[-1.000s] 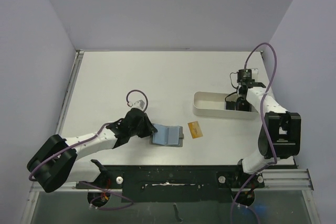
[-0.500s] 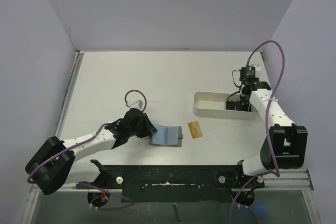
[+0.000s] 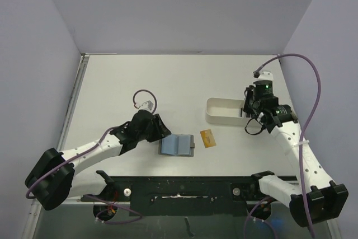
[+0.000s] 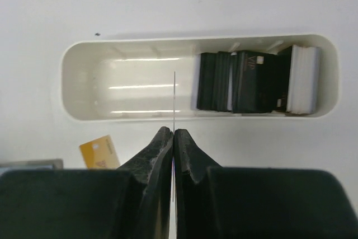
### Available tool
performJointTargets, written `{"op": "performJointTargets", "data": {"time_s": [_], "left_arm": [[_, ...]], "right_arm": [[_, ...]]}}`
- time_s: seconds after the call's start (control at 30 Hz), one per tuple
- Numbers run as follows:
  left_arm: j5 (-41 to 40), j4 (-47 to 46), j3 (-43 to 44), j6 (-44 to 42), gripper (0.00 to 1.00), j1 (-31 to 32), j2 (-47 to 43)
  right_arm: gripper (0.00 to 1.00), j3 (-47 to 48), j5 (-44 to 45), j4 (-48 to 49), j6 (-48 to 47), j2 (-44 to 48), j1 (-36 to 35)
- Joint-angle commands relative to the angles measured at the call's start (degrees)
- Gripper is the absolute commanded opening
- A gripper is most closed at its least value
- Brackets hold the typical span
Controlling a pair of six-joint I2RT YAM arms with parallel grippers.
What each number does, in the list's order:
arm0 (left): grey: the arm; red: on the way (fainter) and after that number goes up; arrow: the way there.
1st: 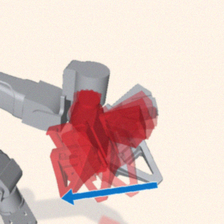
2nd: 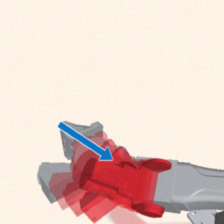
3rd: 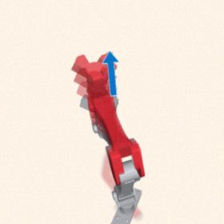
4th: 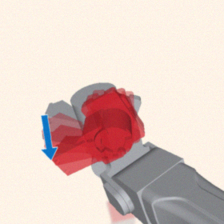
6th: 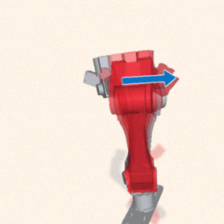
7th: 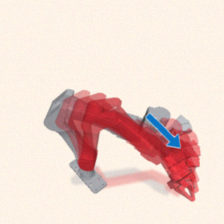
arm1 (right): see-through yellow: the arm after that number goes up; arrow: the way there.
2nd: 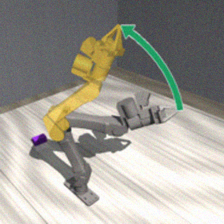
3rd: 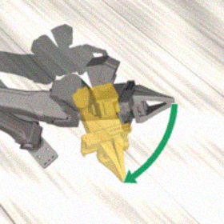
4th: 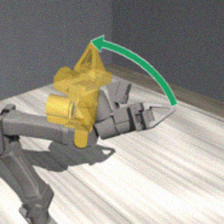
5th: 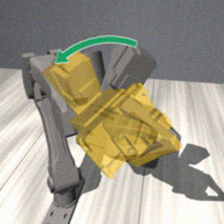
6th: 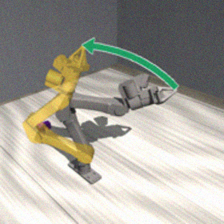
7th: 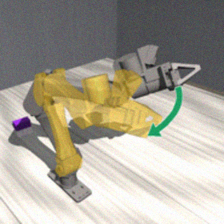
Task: Put the credit cards into the card holder
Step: Pick up the credit card from the storage box, then adjust the credit card at the center of the board.
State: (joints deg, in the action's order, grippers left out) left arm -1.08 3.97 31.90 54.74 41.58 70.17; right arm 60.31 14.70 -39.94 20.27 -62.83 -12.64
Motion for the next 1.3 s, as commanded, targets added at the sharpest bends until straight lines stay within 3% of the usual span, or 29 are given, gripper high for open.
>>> {"op": "performJointTargets", "data": {"time_s": [0.0,0.17,0.3,0.4,0.7,0.97,1.27], "left_arm": [[1.79,-1.22,4.57,-1.22,0.41,0.76,-1.39],[7.47,-8.09,3.04,-0.74,0.40,1.57,0.39],[13.49,-18.48,0.82,0.98,0.20,1.64,4.91],[15.84,-23.01,1.08,1.43,0.13,1.66,9.73],[19.01,-28.72,8.88,1.74,0.08,1.55,22.19],[22.01,-29.60,16.47,1.33,0.05,1.60,32.18],[22.77,-28.79,21.86,0.67,0.04,1.57,40.38]], "right_arm": [[0.00,-3.99,-10.00,3.63,3.75,6.16,-2.40],[0.00,-10.70,-17.38,7.94,7.95,9.25,-6.85],[0.00,-17.92,-21.25,15.71,12.01,11.48,-9.92],[0.00,-22.03,-21.62,19.06,14.94,11.54,-10.74],[0.00,-28.82,-17.60,20.95,16.75,8.31,-10.60],[0.00,-29.51,-9.20,16.10,19.08,7.72,-9.76],[0.00,-35.79,-10.60,22.97,23.44,5.89,-10.34]]}}
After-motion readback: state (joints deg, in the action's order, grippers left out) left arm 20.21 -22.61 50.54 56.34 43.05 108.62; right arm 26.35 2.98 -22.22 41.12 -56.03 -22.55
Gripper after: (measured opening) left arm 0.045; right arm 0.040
